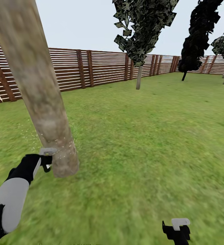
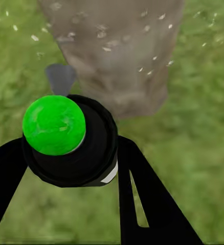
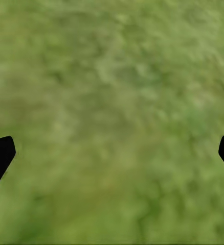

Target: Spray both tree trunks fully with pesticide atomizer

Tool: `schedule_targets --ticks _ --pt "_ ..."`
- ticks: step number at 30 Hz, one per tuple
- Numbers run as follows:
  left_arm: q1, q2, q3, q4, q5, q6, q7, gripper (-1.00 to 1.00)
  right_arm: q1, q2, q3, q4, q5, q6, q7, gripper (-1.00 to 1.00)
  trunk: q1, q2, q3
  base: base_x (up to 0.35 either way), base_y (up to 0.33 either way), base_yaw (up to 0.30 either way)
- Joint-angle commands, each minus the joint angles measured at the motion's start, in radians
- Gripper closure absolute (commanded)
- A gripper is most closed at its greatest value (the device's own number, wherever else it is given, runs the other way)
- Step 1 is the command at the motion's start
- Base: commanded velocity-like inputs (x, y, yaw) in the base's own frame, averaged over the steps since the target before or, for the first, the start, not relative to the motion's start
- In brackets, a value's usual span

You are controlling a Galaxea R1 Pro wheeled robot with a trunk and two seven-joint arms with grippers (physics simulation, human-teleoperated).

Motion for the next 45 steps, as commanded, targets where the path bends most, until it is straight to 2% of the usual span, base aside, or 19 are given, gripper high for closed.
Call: schedule_targets --ticks 1,4,6,7,8,9,11,13,16,19,27,45 --pt "-0.001 -0.005 0.005 -0.001 -0.011 0.006 -0.010 1.00 -0.001 0.000 -0.007 0.001 0.011 -0.003 -0.003 -1.00 0.000 0.000 -0.001 0.000 0.000 0.277" --pt "-0.008 -0.031 0.005 -0.004 -0.010 0.009 -0.010 1.00 -0.001 0.000 -0.007 0.001 0.011 -0.003 -0.003 -1.00 0.000 0.000 -0.001 0.000 0.000 0.274" --pt "-0.031 -0.025 0.006 -0.003 -0.010 0.012 -0.010 1.00 -0.001 0.000 -0.007 0.001 0.011 -0.003 -0.003 -1.00 0.000 0.000 -0.001 0.000 0.000 0.091" --pt "-0.048 -0.011 0.006 -0.003 -0.010 0.013 -0.011 1.00 -0.001 0.000 -0.007 0.001 0.011 -0.003 -0.003 -1.00 0.000 0.000 -0.001 0.000 0.000 0.029" --pt "-0.064 0.015 0.007 -0.003 -0.009 0.031 -0.011 1.00 -0.001 0.000 -0.007 0.001 0.011 -0.003 -0.003 -1.00 0.000 0.000 -0.001 0.000 0.000 0.010" --pt "-0.070 0.026 0.007 -0.004 -0.009 0.061 -0.013 1.00 -0.001 0.000 -0.007 0.001 0.011 -0.003 -0.003 -1.00 0.000 0.000 -0.001 0.000 0.000 0.004" --pt "-0.082 0.011 0.006 -0.010 -0.010 0.081 -0.019 1.00 -0.001 0.000 -0.007 0.001 0.011 -0.003 -0.003 -1.00 0.000 0.000 -0.001 0.000 0.000 0.001" --pt "-0.122 -0.022 0.004 -0.019 -0.010 0.093 -0.033 1.00 -0.001 0.000 -0.007 0.001 0.011 -0.003 -0.003 -1.00 0.000 0.000 -0.001 0.000 0.000 0.000" --pt "-0.149 -0.008 0.004 -0.024 -0.012 0.135 -0.070 1.00 -0.001 0.000 -0.007 0.001 0.011 -0.003 -0.003 -1.00 0.000 0.000 -0.001 0.000 0.000 0.000" --pt "-0.149 0.006 0.003 -0.080 -0.023 0.144 -0.111 1.00 -0.001 -0.001 -0.007 0.001 0.011 -0.003 -0.003 -1.00 0.000 0.000 -0.001 0.000 0.000 0.000" --pt "-0.135 0.001 -0.001 -0.084 -0.026 0.149 -0.113 1.00 -0.001 -0.002 -0.007 0.001 0.011 -0.003 -0.003 -1.00 0.000 0.000 -0.001 0.000 -0.204 0.000" --pt "-0.145 0.005 0.002 -0.084 -0.029 0.150 -0.112 1.00 -0.001 0.000 -0.007 0.001 0.011 -0.003 -0.002 -1.00 0.000 0.000 -0.001 0.068 -0.272 0.000"
